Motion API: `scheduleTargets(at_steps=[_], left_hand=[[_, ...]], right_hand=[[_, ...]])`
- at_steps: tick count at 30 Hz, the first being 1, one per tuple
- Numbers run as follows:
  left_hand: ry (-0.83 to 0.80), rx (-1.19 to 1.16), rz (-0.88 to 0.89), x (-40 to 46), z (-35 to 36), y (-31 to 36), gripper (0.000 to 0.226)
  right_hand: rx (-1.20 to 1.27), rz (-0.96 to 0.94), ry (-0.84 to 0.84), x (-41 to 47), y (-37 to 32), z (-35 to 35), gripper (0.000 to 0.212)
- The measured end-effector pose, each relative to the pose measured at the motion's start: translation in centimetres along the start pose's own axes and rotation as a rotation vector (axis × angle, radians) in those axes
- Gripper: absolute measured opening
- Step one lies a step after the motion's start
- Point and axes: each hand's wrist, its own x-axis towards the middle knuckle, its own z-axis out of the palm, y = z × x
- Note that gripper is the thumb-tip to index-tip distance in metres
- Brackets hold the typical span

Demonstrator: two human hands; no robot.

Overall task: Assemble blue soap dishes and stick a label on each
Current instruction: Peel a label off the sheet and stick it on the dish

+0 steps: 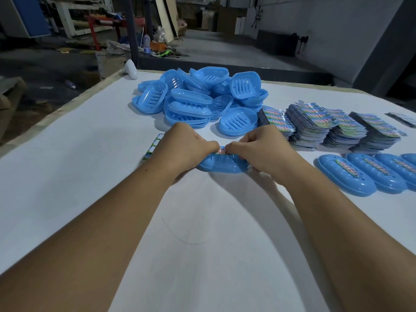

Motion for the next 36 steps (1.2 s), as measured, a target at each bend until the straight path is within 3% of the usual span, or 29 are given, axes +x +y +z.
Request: scheduleTargets(at_steps=[36], left_hand=[[0.034, 0.123, 0.003, 0.37, 0.39, -0.11, 0.04]], right_hand=[[-0.09, -0.003, 0.01, 0.15, 0.0, 0.28, 0.033]])
